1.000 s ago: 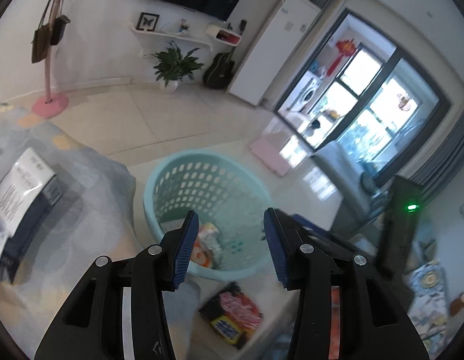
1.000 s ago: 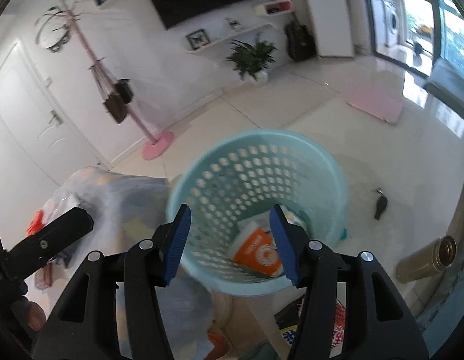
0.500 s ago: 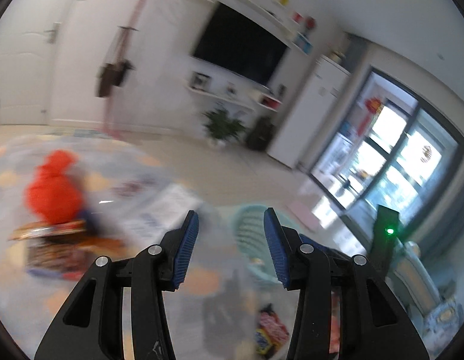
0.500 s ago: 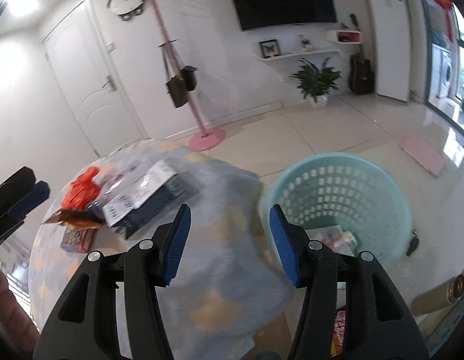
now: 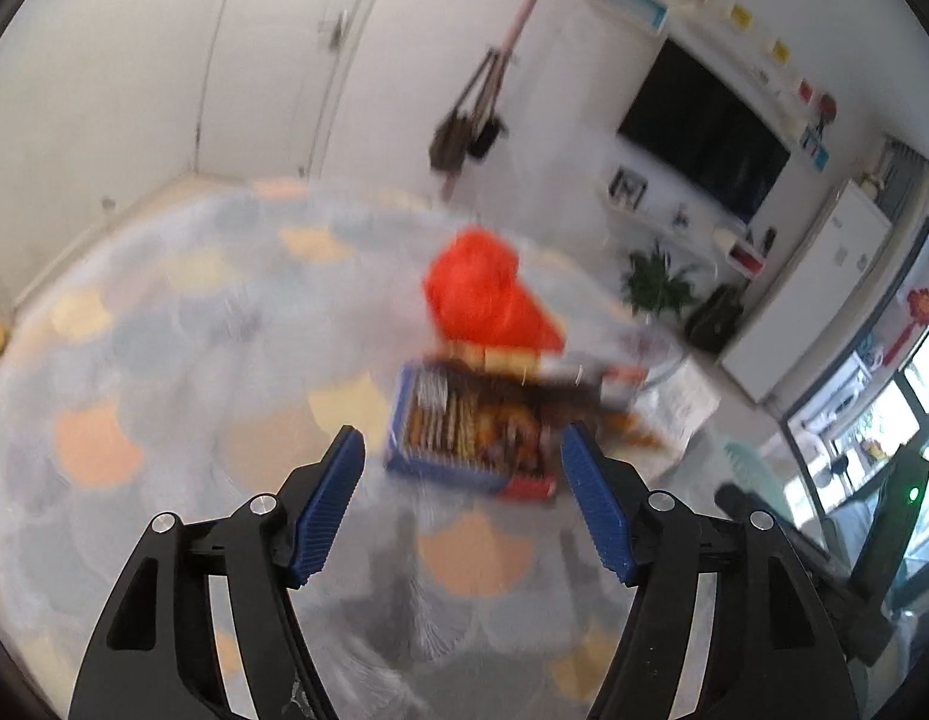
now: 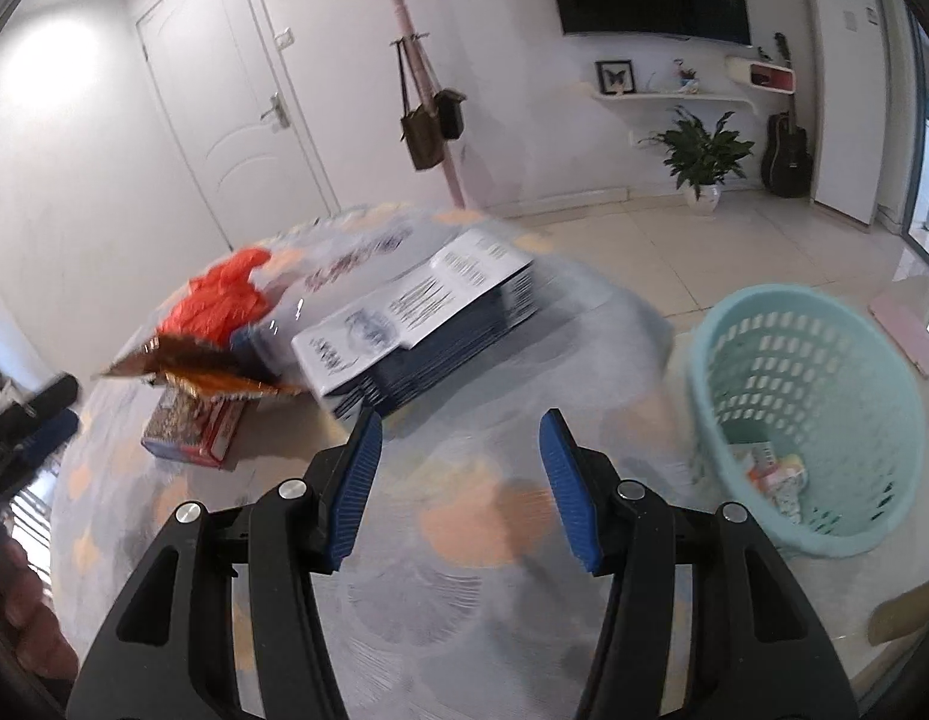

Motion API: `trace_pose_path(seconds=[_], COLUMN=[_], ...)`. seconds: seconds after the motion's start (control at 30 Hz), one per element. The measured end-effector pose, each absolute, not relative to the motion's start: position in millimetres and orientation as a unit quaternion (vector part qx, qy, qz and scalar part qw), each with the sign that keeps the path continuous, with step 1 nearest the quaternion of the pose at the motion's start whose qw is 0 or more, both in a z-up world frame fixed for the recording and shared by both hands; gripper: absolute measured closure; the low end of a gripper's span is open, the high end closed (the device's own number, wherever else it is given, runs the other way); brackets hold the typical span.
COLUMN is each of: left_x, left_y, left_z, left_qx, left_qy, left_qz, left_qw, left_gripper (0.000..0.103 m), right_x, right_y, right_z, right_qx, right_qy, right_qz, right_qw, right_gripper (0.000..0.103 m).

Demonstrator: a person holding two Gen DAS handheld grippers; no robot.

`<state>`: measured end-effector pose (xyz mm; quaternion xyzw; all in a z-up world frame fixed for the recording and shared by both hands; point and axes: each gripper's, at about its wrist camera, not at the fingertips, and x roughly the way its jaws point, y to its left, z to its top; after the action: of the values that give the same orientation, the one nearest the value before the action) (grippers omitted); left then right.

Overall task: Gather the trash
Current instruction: 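Move the left tool toward the card box and snack bag on the table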

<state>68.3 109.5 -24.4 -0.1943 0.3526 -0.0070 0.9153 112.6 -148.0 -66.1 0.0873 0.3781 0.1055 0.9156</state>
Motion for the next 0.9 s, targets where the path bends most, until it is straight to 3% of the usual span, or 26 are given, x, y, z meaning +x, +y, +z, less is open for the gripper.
trace_pose_path(seconds=[0.13,0.23,0.6,0.9], left_x=[84,98,116,90], left_y=[90,74,56,112], left_z=[-42,-46,-63,-55], left_qx=[-0.176,-0.145,-0.059,-0.086], left_qy=[0.386,0.397,0.432,0.426], left_qz=[-0.012,0.025,0.095,0.132], left_qw=[0.905,0.906,0.895,0.891], left_gripper=[0.036,0.029,0.029,0.032], right_x=[118,120,121,121], right_y=[-141,-144,-144,-144], right_z=[-73,-77,-77,-78], right_qx=[0.081,0.09,0.095,0.098], right_qy=[0.391,0.394,0.4,0.401], right_qz=[0.105,0.106,0.112,0.119], right_qw=[0.911,0.908,0.905,0.903], right_gripper=[0.052,0.052,0.052,0.052])
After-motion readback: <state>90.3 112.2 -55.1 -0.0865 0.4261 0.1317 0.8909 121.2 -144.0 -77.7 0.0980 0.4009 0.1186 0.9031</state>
